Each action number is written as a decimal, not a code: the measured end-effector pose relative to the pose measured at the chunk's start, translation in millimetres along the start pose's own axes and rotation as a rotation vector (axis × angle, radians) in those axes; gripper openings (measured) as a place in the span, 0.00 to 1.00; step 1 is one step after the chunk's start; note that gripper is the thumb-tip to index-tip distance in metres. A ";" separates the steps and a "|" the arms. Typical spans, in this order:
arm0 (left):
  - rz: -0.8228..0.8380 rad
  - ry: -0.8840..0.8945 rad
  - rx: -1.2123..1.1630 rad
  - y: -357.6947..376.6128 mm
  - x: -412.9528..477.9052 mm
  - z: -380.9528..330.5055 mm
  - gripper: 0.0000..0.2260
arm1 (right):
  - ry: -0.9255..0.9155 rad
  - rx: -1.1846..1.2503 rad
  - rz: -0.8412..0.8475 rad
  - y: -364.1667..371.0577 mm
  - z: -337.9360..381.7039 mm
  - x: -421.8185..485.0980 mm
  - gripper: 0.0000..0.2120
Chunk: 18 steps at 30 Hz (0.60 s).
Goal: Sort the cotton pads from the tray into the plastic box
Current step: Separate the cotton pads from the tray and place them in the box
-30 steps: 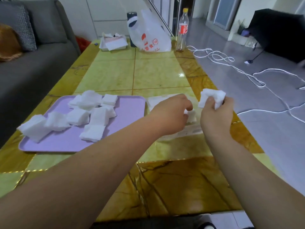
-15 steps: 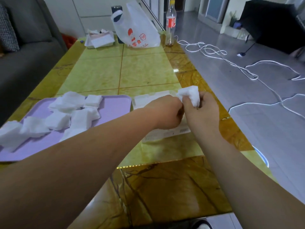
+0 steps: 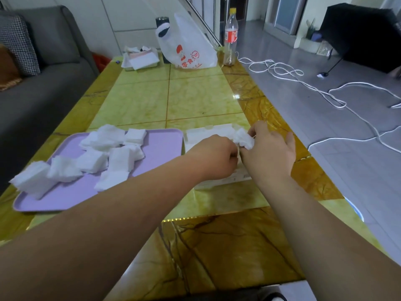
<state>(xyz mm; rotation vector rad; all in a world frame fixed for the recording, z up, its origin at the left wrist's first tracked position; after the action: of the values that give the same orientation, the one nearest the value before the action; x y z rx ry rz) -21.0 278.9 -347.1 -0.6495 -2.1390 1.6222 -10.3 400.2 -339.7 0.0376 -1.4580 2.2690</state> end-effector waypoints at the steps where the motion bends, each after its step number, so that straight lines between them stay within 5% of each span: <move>1: -0.009 -0.007 -0.019 -0.2 -0.1 0.8 0.12 | 0.010 -0.025 0.032 2.4 1.1 0.3 0.12; 8: -0.022 -0.034 -0.097 -0.6 5.9 5.5 0.08 | 0.008 -0.004 0.253 7.0 10.5 -4.3 0.13; 12: -0.036 -0.040 -0.090 1.6 9.1 10.5 0.06 | -0.073 0.008 0.155 -3.9 12.2 -2.7 0.06; 18: -0.146 0.044 -0.107 -1.5 2.8 8.4 0.10 | 0.000 0.057 0.102 0.9 3.7 1.8 0.12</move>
<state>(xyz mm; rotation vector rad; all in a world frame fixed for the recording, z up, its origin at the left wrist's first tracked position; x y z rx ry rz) -28.2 273.5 -347.7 -0.5419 -2.1976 1.4136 -13.1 397.3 -338.4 -0.0192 -1.4251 2.3919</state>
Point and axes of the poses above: each hand's wrist, its own x-axis towards the middle knuckle, its own y-axis out of the palm, z = x × y, the point moved 8 cm from there along x, towards the middle knuckle, and after that the axes turned 9 degrees about y, right-handed, at the moved point
